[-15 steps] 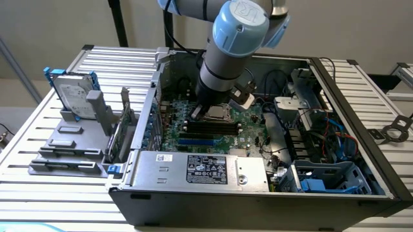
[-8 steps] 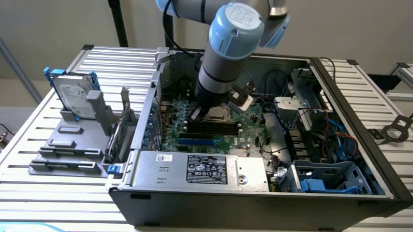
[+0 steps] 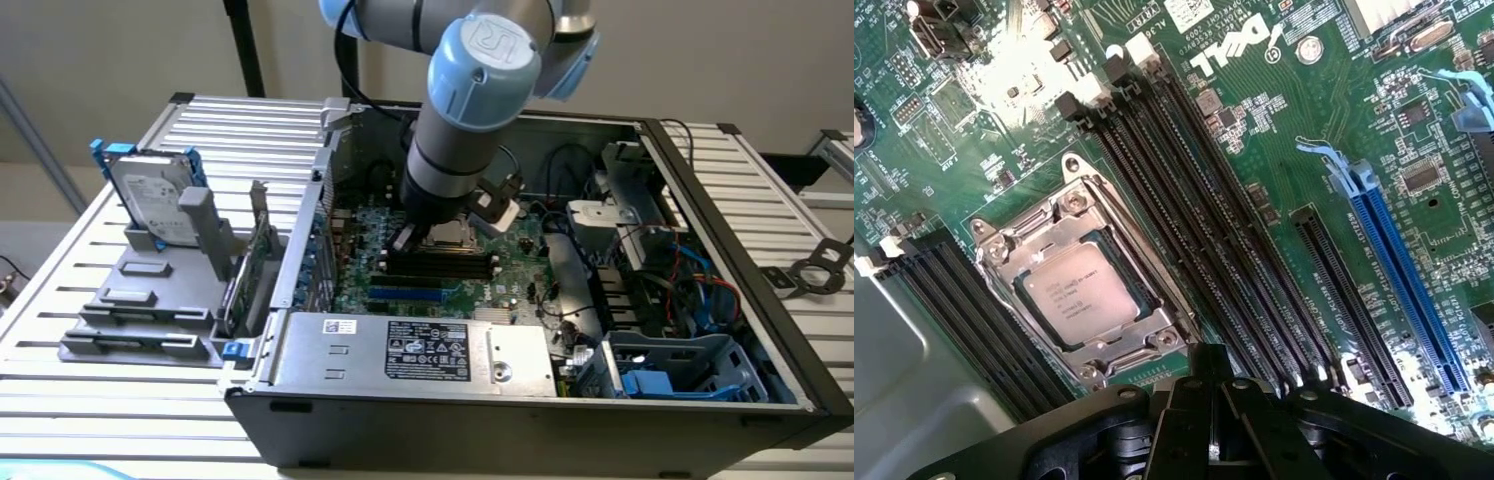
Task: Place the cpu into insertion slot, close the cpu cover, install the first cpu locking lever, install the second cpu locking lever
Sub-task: 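Install the second cpu locking lever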
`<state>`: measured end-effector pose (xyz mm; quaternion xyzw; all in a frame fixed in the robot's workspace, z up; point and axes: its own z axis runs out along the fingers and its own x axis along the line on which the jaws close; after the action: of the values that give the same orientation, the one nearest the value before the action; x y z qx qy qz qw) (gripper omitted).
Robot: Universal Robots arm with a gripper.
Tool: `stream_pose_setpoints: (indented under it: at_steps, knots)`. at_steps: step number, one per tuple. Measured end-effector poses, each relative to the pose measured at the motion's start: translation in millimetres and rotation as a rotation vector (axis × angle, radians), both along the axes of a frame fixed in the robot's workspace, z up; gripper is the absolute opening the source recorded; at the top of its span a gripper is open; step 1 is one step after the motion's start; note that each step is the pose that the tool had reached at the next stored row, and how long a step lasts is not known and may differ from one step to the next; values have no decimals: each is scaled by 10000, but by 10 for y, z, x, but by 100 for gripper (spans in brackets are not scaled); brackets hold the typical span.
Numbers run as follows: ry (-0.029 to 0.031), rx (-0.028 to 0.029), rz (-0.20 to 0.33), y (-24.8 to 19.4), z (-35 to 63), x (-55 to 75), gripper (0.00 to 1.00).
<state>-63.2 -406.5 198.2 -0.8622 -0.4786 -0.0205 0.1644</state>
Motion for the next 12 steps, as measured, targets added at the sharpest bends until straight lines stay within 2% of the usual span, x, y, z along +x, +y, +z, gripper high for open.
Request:
stream_pose_setpoints:
  at_steps: [2, 3, 12]
  knots:
    - [-16, 97, 5, 0, -8, -6, 11]
    - [-23, 122, 4, 1, -13, -9, 11]
    - [-90, 167, 10, 1, -58, -21, 11]
